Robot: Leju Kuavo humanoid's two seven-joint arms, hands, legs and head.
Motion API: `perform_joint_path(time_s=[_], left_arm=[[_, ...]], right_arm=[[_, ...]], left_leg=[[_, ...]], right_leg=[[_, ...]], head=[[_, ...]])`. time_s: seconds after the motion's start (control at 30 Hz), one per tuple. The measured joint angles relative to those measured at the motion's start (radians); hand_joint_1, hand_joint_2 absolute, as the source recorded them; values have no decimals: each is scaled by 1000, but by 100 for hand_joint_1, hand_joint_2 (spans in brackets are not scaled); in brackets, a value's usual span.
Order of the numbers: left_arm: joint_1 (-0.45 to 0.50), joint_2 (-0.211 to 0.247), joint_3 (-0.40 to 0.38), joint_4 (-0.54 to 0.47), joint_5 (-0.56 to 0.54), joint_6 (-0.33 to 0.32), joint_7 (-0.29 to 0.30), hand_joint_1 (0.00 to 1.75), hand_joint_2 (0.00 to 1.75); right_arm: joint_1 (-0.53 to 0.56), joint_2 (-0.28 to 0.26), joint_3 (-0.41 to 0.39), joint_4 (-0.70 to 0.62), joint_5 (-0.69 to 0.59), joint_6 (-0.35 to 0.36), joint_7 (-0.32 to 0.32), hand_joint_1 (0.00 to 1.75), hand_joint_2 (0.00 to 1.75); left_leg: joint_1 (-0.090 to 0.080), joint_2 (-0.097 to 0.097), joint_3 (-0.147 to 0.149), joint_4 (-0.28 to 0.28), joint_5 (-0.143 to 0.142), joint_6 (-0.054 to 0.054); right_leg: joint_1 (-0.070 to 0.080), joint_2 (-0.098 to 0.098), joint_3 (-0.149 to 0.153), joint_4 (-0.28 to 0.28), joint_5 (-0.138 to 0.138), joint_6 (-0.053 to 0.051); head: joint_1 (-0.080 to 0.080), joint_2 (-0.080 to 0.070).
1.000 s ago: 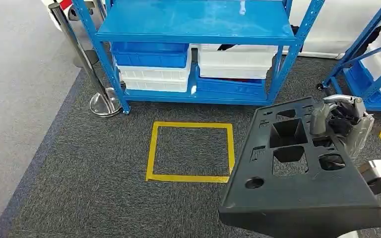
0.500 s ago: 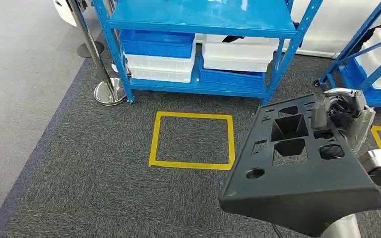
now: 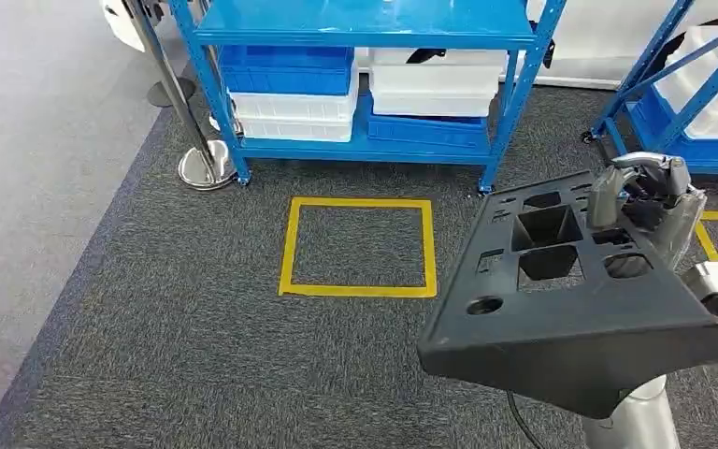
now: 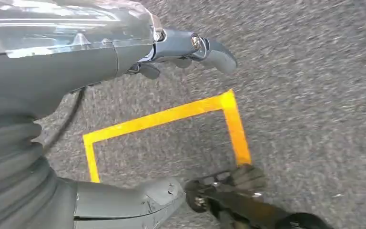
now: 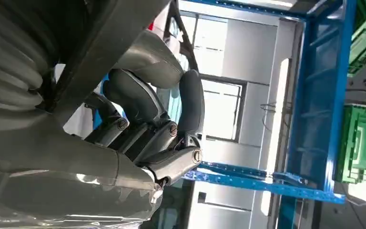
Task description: Take the parts from the cabinet and place them on the table.
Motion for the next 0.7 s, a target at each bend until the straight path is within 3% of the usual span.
perform_joint_path(time_s=[0.03,0.07,0.1,0.2,0.23,0.27,0.33,0.37,0.4,0.43,0.47,0.5,0.53,0.57,0.6,0.63,0.7], left_arm=[[-2,0,0,0,-1,0,0,0,175],[-6,1,0,0,-1,0,0,0,175],[-6,1,0,0,-2,-1,-1,0,175],[-7,1,-1,0,-5,-1,0,0,175],[-7,-1,-1,0,-5,-1,1,0,175],[-8,-1,-1,0,-5,-2,1,0,175],[-8,-1,-1,0,-5,-1,2,0,175],[-8,-1,-1,0,-6,-2,2,0,175],[-8,-1,-2,0,-6,-2,2,0,175],[-8,-1,-2,0,-8,-2,2,0,175],[-7,-1,-2,0,-8,-2,2,0,175],[-7,-1,-2,0,-9,-2,2,0,175],[-7,-2,-2,0,-11,-2,2,0,175],[-8,-2,-2,0,-11,-3,2,0,175],[-8,-2,-2,0,-12,-4,1,0,175],[-7,-2,-3,0,-12,-6,1,0,175],[-6,-2,-3,0,-13,-8,0,0,175]], right_arm=[[-3,0,0,1,0,0,0,175,175],[-5,0,0,1,0,0,1,175,175],[-9,0,0,1,0,0,1,175,175],[-17,0,1,8,3,0,3,175,175],[-18,0,1,10,4,0,3,175,175],[-19,0,1,11,5,-1,5,175,175],[-24,-1,1,15,6,-1,8,175,175],[-24,-1,1,18,7,-1,10,175,175],[-24,-1,1,21,7,-1,10,175,175],[-24,-1,1,24,7,-1,11,175,175],[-25,-1,1,27,7,-1,13,175,175],[-26,-1,1,29,8,-1,14,175,175],[-30,-1,1,31,10,-1,14,175,175],[-35,-1,1,31,10,-1,14,175,175],[-42,-1,2,32,11,-1,16,175,175],[-44,-1,2,34,13,-1,15,175,175],[-43,-1,2,38,17,-1,15,175,175]], left_leg=[[0,0,63,-80,5,6],[-3,-3,131,-177,-38,15],[-7,-3,168,-247,-59,17],[-15,-3,145,-248,-34,37],[-2,2,142,-262,-13,47],[-5,4,128,-265,2,56],[-7,6,96,-264,28,62],[-9,6,79,-264,41,63],[-9,6,61,-261,53,62],[-9,6,43,-257,64,60],[-9,6,25,-252,74,58],[-8,6,6,-245,83,56],[-8,5,-11,-237,91,52],[-8,5,-20,-226,97,47],[-15,3,-30,-216,101,43],[-15,4,-32,-216,112,35],[-14,4,-35,-222,131,25]], right_leg=[[0,1,-12,3,8,3],[2,0,-19,7,16,8],[3,-1,-22,8,24,15],[-2,-6,-22,-11,60,36],[-4,-1,-30,-6,54,41],[-2,3,-43,18,0,44],[-3,6,-75,141,-123,49],[-3,6,-88,221,-168,52],[-3,6,-93,278,-176,53],[-3,6,-84,299,-153,53],[-3,6,-56,282,-113,53],[-4,5,-13,236,-78,52],[-4,5,50,158,-62,49],[-4,5,121,70,-86,45],[3,5,176,-21,-127,40],[4,5,177,-28,-137,33],[8,5,166,-25,-123,21]], head=[[-1,0],[0,0],[2,0],[0,0],[-3,0],[2,0],[9,0],[8,0],[10,0],[10,0],[10,0],[10,0],[10,0],[10,0],[11,0],[8,0],[10,0]])
